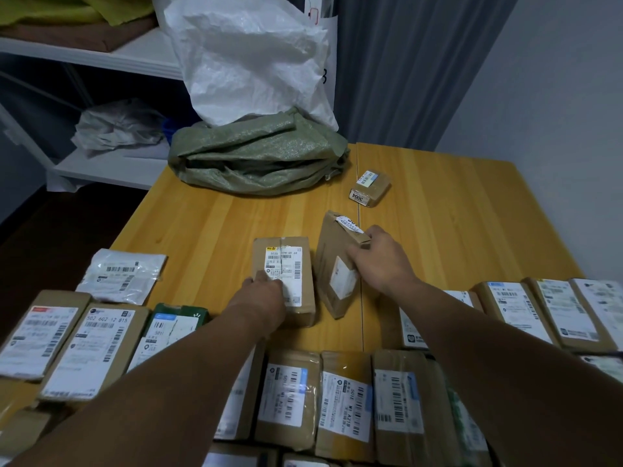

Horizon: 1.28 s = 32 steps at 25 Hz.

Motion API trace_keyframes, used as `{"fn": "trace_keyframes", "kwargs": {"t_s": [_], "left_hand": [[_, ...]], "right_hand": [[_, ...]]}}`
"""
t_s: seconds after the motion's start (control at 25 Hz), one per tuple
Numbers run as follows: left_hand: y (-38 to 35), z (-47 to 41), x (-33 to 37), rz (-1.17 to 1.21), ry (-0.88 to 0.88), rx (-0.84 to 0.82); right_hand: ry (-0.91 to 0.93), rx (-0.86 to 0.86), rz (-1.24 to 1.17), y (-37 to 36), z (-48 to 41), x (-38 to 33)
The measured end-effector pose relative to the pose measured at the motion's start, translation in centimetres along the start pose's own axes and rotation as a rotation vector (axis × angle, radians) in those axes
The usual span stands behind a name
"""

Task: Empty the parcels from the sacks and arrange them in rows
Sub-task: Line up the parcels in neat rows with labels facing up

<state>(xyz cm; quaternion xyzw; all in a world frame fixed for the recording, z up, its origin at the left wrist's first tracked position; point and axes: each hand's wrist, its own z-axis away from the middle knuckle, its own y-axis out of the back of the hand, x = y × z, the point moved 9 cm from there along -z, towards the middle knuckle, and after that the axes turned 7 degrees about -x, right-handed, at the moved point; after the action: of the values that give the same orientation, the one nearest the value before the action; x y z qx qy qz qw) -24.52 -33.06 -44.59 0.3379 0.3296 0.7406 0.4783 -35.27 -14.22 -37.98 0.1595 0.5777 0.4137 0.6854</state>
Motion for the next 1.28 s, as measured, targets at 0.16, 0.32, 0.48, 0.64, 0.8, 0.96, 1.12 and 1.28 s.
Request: {"fn": "trace_keyframes", "kwargs": {"t_s": [0.16, 0.32, 0.48, 0.64, 0.8, 0.96, 1.12, 1.28], "left_hand": [[0.0, 0.2, -0.5, 0.023, 0.041, -0.024], [1.1, 1.2, 0.7, 0.137, 0.025, 0.04], [3.5, 2.8, 3.8, 0.61, -0.195, 0.108], [3.8, 4.5, 8.3, 0.654, -0.343, 0.081], [5.0, 4.9, 8.0, 0.837, -0.271, 0.193], [3.4, 4.7, 6.0, 1.304, -0.08, 0.026], [0.7, 2.8, 5.9, 1.386, -0.03, -0.062], [-1.5, 0.2, 6.7, 1.193, 0.041, -0.025]], "right_hand": [[-0.014, 0.016, -0.063, 0.8, -0.2, -0.1], [-0.033, 0.038, -0.095, 2.1, 0.3, -0.7], [-0.053, 0.055, -0.218, 3.7, 1.6, -1.9], [-0.035, 0.069, -0.303, 4.9, 3.1, -3.8], [0.046, 0.016, -0.438, 5.6, 3.8, -6.0], [0.022, 0.057, -0.226, 6.0, 3.2, -4.1], [-0.093, -0.062, -0.101, 3.9, 2.9, -0.2], [-0.106, -0.046, -0.041, 4.0, 2.4, 2.6]]}}
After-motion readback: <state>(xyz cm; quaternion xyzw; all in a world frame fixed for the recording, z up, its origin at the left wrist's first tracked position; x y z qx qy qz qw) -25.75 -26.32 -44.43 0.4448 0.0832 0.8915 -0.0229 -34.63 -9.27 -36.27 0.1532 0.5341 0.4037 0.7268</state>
